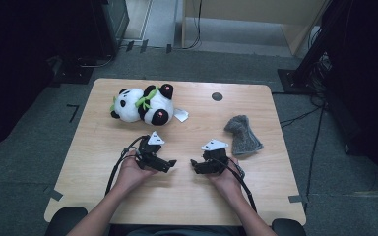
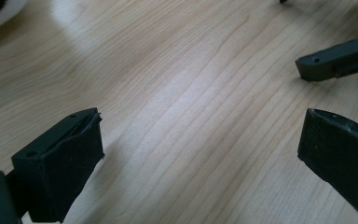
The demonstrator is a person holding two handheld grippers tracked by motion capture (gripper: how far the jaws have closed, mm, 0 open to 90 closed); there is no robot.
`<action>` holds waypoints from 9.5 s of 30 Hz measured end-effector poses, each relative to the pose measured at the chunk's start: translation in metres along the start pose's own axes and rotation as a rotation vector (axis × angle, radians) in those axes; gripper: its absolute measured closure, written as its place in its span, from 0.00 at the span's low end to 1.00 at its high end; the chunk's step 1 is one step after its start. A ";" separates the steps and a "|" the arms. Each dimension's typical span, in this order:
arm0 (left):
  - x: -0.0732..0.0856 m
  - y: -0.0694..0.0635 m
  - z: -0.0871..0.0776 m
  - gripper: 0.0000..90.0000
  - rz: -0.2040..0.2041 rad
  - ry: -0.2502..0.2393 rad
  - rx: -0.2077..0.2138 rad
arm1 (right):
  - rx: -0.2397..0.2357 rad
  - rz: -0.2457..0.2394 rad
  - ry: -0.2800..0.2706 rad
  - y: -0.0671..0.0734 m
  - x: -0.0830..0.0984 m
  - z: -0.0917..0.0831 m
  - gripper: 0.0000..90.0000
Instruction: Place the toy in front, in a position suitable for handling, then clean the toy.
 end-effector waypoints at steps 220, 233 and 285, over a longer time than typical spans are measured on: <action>-0.068 0.018 -0.071 0.39 -0.091 -0.186 0.018 | -0.011 0.262 -0.071 -0.103 -0.061 -0.100 0.87; -0.043 0.037 -0.079 0.35 -0.141 -0.195 0.032 | -0.059 0.207 -0.064 -0.083 -0.090 -0.106 0.87; -0.007 0.050 -0.040 0.44 -0.112 -0.207 0.015 | -0.236 -0.013 -0.004 -0.004 -0.180 -0.029 0.87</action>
Point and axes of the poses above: each handheld gripper's, and its own axes: z roughly forward along the jaws, x roughly out of its underside, y roughly to its left, the point moved 8 cm from there along z, roughly forward along the jaws, and after that the axes turned 4 degrees about -x, right-handed, at the moved point
